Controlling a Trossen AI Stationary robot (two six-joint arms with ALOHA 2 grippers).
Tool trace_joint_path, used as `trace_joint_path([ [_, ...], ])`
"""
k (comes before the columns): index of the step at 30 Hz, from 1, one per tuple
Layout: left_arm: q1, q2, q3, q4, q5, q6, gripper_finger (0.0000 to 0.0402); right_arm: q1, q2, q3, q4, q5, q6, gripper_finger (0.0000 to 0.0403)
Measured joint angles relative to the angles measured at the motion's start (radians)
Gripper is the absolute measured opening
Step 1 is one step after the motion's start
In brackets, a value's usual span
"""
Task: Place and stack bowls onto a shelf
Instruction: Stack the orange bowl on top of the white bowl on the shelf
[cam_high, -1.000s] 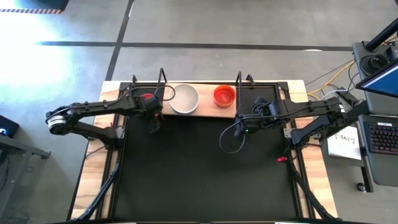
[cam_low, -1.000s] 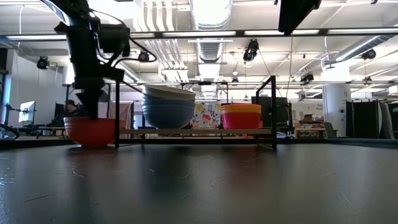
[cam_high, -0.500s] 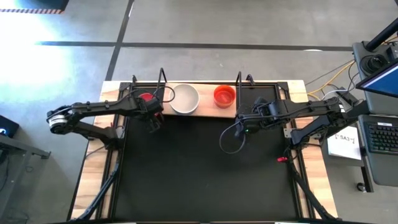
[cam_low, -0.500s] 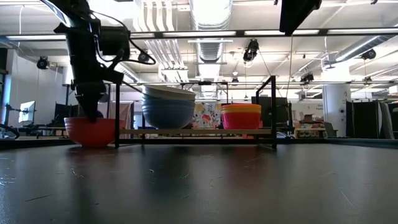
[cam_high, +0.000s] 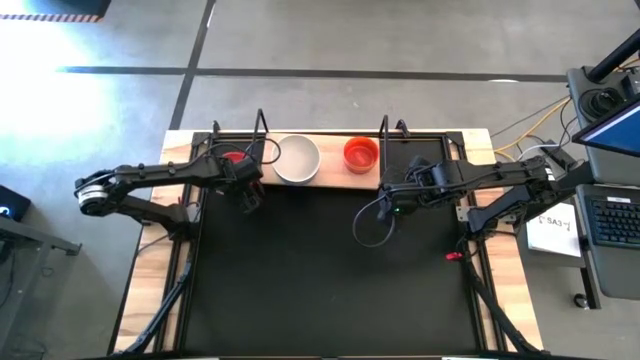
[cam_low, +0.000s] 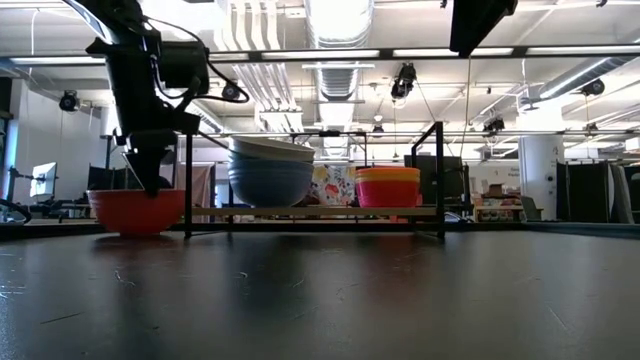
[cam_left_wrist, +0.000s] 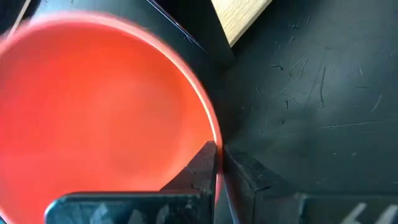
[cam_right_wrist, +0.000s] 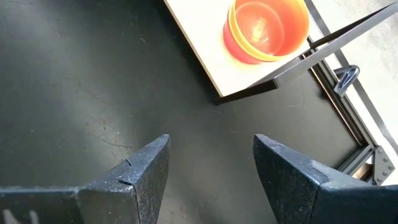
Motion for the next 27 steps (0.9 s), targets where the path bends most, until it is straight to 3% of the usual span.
trace_joint_path([
  [9,0.004,-0.041,0.008,-0.064,0.011,-0.046,0.0001,0.0,0.0,0.0,-0.002,-0.005,0.001,0.0219],
  [17,-0.033,-0.154,0.026,-0.186,0.071,-0.163,0.0001,0.0,0.0,0.0,-0.016,-0.005,0.0,0.0219],
  [22,-0.137,-0.206,0.027,-0.158,0.144,-0.278,0.0001,0.0,0.0,0.0,-0.018,-0.005,-0.001,0.0219],
  [27,-0.317,-0.192,0.027,-0.076,0.163,-0.411,0.0,0.0,0.0,0.0,-0.018,-0.005,-0.002,0.0219],
])
